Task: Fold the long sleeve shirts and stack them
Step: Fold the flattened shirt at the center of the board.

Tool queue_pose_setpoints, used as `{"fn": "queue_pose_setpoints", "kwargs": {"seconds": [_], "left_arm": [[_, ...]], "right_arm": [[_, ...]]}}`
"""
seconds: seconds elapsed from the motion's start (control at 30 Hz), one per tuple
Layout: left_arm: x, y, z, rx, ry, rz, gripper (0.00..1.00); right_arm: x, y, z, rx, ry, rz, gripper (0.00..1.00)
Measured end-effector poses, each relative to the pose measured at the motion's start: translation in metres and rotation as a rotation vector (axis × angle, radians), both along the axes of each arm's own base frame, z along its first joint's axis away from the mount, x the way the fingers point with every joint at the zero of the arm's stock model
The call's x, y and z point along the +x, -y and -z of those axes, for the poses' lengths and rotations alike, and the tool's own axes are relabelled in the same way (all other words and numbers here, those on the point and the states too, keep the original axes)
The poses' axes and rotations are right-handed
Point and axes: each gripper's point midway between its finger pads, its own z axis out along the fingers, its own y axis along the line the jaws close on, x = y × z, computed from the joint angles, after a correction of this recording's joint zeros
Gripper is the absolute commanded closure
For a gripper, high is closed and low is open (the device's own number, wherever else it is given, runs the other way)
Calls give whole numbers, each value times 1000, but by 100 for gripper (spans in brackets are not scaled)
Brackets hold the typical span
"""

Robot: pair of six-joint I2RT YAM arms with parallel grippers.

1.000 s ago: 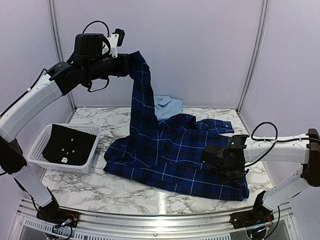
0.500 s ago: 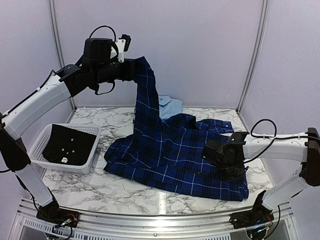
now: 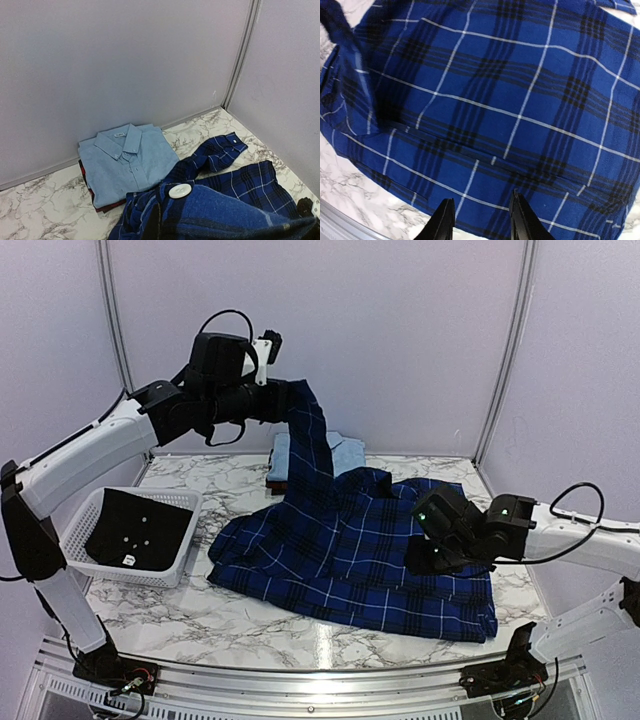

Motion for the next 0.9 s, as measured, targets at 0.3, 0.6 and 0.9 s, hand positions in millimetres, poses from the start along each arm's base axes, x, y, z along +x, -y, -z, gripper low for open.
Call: {"fn": "queue_pose_setpoints", "kwargs": {"seconds": [0.3, 0.6, 0.9], "left_arm": [[-55, 26, 79, 119, -138, 68, 100], [-114, 40, 100, 94, -235, 102, 100], [-224, 55, 221, 171, -552, 130, 100]], "right_arm": [[14, -47, -31, 206, 114, -109, 60], [15, -66, -83, 367, 247, -180, 50], [-23, -87, -57, 410, 189, -286, 49]]}}
